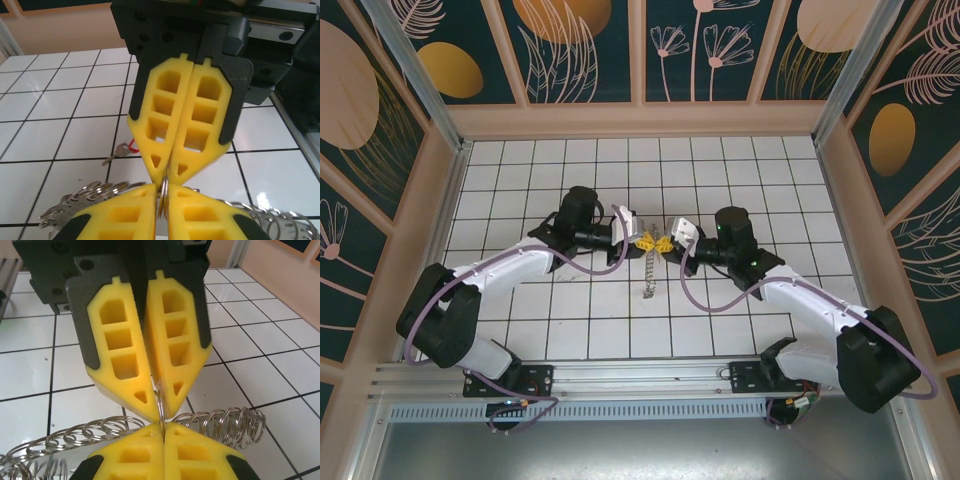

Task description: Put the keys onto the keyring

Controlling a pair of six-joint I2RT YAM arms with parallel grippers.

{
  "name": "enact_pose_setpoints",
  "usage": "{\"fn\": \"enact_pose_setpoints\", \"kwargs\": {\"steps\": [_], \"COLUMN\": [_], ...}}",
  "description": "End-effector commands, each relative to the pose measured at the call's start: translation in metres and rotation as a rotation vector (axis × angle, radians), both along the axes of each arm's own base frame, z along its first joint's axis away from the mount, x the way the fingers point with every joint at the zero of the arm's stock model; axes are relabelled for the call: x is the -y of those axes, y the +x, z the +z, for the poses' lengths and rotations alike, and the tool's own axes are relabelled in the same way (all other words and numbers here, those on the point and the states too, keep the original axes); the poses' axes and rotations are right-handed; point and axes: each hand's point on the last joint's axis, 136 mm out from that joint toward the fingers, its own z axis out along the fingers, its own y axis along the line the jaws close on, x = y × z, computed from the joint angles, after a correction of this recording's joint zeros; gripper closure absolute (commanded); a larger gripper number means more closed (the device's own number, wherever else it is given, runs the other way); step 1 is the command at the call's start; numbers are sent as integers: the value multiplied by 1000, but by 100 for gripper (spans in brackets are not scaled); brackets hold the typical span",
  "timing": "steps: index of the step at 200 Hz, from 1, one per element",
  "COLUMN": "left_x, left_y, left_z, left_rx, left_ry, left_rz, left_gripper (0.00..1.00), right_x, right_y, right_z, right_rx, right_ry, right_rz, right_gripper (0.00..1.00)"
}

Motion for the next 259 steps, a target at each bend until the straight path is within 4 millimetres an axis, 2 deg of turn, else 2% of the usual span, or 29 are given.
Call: {"fn": "enact_pose_setpoints", "kwargs": {"steps": [1, 6, 10, 25, 44, 61, 79, 85, 90, 97, 136, 186, 208, 236, 259], "left_x": [-5, -6, -3, -4, -4, -5, -5, -3, -5, -4, 3, 3, 2, 2, 2], "left_y": [-3, -3, 2, 1, 2, 1, 0, 1, -3, -6, -18, -26, -29, -28, -24], "left_z": [-19, -23, -13, -12, -11, -11, -1, 9, 5, 12, 38, 60, 64, 65, 62], "left_rx": [-1, -9, 14, 19, 22, 27, 46, 64, 55, 62, 41, 43, 31, 23, 31], "left_ry": [112, 126, 115, 120, 126, 128, 89, 58, 47, 9, -147, -270, -304, -326, -311], "left_rz": [-18, -15, -14, -20, -22, -21, -7, -3, -2, -8, -75, -97, -99, -96, -73], "left_gripper": [86, 85, 85, 87, 100, 100, 100, 100, 100, 100, 100, 100, 100, 100, 100], "right_x": [-3, -4, -4, -5, -6, -4, -1, 0, 0, 0, -9, -7, -7, -5, -1], "right_y": [2, 2, 3, 4, 4, 5, 8, 9, 9, 8, -7, -22, -25, -22, -19], "right_z": [6, 7, 6, 6, 9, 8, 1, -1, -1, -1, 6, 10, 11, 18, 9], "right_rx": [37, 41, 39, 39, 45, 50, 57, 55, 54, 46, 18, 21, 29, 47, 42], "right_ry": [-69, -79, -94, -119, -121, -133, -149, -144, -130, -104, 45, 171, 202, 279, 242], "right_rz": [4, 3, 0, -10, -9, -21, -38, -42, -42, -42, 26, 61, 64, 37, 6], "right_gripper": [100, 100, 100, 100, 100, 100, 100, 99, 97, 97, 92, 89, 89, 81, 81]}}
